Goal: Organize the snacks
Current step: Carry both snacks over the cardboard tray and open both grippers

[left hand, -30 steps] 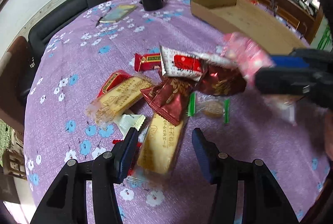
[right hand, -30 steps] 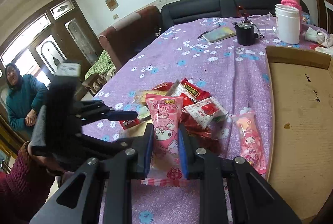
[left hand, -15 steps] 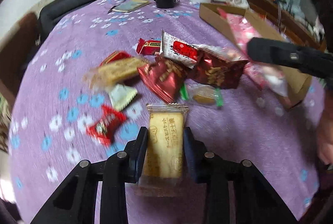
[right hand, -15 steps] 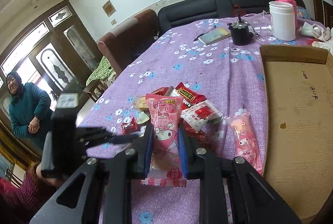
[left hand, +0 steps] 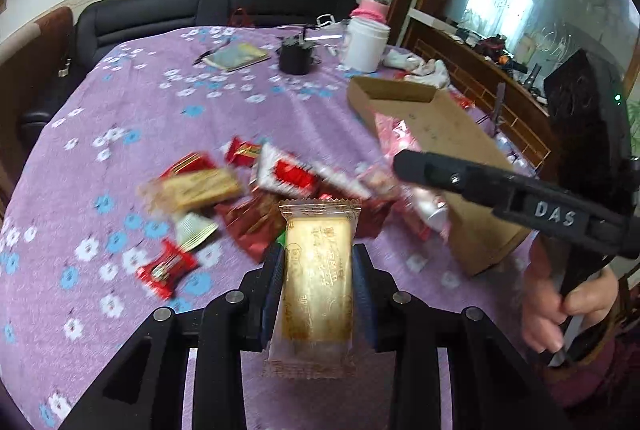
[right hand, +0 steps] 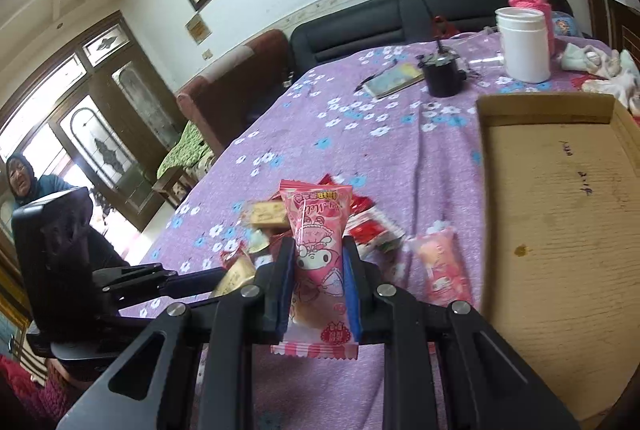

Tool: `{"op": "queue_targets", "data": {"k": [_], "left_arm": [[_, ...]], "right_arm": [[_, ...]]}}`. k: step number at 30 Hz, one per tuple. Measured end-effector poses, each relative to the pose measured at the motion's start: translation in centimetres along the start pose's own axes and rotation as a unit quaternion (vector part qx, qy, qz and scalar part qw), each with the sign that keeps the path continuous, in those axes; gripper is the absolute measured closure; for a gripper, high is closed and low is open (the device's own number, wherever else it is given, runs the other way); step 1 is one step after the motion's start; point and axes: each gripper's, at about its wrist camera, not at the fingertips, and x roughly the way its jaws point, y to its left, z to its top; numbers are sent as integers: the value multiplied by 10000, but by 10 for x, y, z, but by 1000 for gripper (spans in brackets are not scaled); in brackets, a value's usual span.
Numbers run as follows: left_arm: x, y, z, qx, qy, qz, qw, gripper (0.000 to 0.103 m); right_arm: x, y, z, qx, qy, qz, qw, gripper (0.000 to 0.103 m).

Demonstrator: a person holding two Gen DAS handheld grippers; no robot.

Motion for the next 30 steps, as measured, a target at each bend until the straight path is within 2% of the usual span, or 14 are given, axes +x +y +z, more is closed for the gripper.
{"op": "queue_targets", "data": {"k": [10, 17, 22, 24, 30], "left_arm": [[22, -38, 43, 72, -103, -441, 9989, 68], [54, -85, 71, 99, -56, -906, 9958, 69], [89, -125, 79, 206, 134, -1056, 9941, 69], [105, -138, 79, 261, 241, -1007, 9943, 69], [133, -150, 74, 243, 461, -911, 9945, 69]], "right_arm": [[-35, -50, 18, 620, -466, -483, 9958, 81], [-56, -107, 26, 1369, -665, -1027, 9830, 82], [-60, -141, 26, 1738, -605, -1474, 9718, 82], [-57, -152, 25, 1812, -502, -1691, 9675, 82], [-48, -165, 19, 1871, -255, -2068, 9600, 82]]}}
